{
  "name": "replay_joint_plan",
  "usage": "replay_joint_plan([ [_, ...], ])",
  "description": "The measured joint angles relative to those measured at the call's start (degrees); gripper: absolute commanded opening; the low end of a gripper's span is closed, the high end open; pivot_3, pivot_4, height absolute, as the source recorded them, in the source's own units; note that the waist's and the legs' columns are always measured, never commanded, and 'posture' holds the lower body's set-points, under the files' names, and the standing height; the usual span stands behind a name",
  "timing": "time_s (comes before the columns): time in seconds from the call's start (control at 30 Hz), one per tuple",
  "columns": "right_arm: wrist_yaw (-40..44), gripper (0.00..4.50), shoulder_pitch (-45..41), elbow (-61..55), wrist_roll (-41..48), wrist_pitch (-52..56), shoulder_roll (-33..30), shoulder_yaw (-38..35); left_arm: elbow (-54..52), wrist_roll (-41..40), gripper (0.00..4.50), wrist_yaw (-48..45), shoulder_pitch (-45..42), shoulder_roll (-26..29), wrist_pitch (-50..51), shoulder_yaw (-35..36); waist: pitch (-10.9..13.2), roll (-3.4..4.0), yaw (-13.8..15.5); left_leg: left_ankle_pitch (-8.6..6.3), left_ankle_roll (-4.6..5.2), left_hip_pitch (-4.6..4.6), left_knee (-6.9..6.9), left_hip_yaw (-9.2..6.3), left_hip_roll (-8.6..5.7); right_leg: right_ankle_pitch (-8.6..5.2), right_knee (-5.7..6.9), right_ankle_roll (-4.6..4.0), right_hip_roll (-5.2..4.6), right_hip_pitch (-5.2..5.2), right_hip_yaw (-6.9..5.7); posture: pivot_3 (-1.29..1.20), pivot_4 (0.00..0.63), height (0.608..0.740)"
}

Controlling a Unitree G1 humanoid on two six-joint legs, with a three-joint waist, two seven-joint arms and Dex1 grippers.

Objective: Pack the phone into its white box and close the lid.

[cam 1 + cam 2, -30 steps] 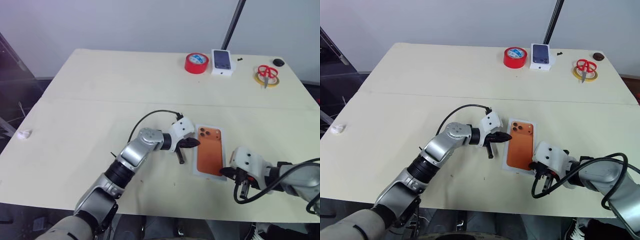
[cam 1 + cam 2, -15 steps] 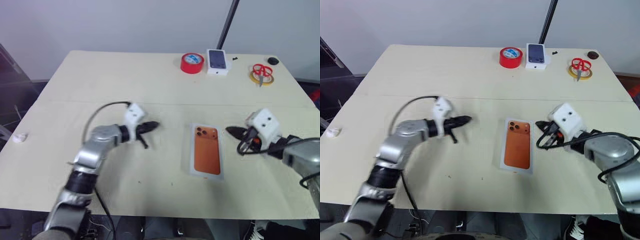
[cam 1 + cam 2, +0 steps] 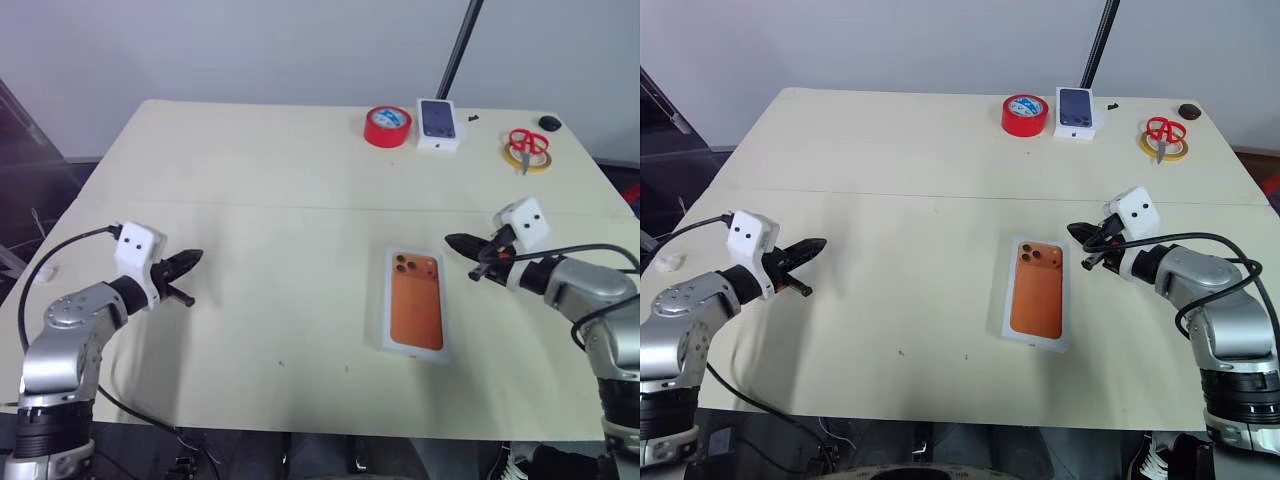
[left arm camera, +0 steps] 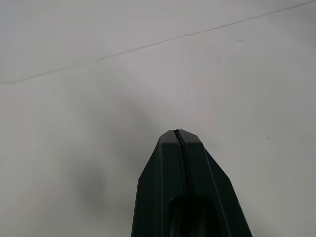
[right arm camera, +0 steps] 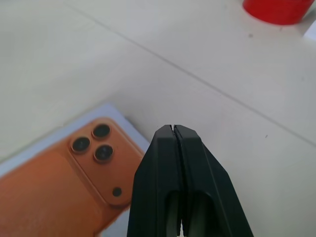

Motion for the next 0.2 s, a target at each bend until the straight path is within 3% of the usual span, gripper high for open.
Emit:
replay_joint_plan([
  [0.2,-0.41,0.06,0.50,0.00,-0.05,-1.55,2.14,1.42,-2.06,-1.42,0.00,1.19,1.00,0.17,0.81,0.06,0.00,0.00,-0.04,0.00,0.00,0.00,-0.02,0.00,0.00,0.00,0.00,0.00,-0.02,-0.01,0.01,0.00,0.150,0.718],
])
